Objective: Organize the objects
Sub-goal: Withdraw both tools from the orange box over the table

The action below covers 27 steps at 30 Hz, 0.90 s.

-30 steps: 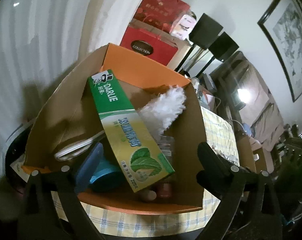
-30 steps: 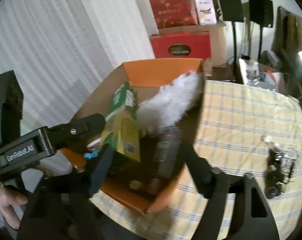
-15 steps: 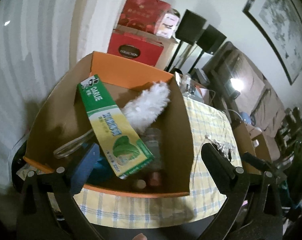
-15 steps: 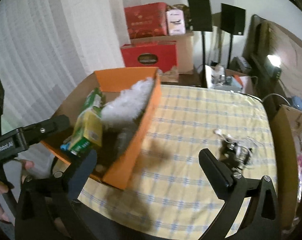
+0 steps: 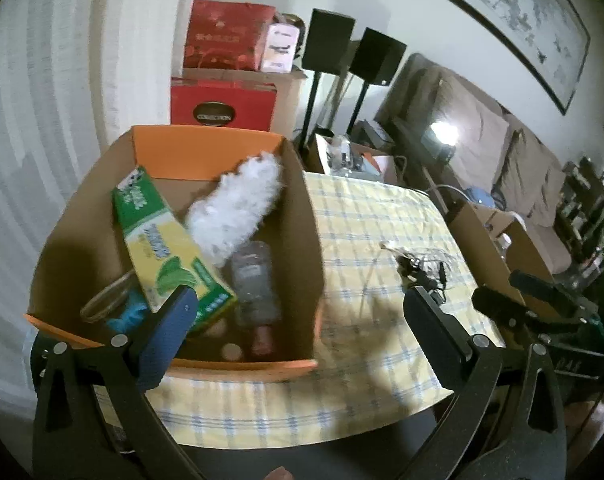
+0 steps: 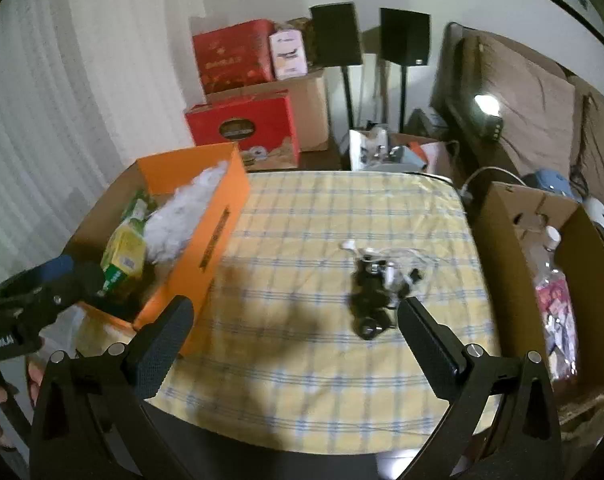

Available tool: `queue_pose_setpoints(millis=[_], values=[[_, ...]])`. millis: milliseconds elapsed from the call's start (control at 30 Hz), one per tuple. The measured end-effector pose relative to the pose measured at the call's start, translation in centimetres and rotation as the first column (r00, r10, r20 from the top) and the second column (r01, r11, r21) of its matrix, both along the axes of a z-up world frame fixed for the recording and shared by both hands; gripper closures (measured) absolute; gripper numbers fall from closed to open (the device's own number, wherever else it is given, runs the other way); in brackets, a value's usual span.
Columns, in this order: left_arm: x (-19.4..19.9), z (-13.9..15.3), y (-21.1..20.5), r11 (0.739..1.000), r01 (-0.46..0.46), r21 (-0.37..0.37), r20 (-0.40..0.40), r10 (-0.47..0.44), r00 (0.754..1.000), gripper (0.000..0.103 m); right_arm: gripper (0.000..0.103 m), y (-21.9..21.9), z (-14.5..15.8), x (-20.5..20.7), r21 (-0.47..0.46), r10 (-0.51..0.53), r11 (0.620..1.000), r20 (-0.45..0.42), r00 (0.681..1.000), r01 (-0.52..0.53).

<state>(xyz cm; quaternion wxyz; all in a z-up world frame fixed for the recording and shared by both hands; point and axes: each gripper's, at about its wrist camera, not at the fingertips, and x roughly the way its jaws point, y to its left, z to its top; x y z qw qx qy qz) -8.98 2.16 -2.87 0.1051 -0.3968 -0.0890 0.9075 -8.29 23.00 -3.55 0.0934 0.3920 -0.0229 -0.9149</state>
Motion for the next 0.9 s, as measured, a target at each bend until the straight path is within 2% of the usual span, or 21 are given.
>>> queue_pose_setpoints(millis=[600, 900], values=[[0.4, -0.5, 6.0, 0.997, 0.074, -0.028, 0.002, -0.074, 0.997, 0.000, 0.000, 4.6, -0.1, 1.3, 0.007, -0.078, 0.997, 0.000, 0.997, 0.078], [0.2, -2.0, 8.4, 0.990, 0.139, -0.011, 0.023, -0.139, 0.990, 0.000, 0.000, 7.4, -0.8, 1.1, 0.002, -0.106, 0.994, 0.015, 0.994, 0.106]])
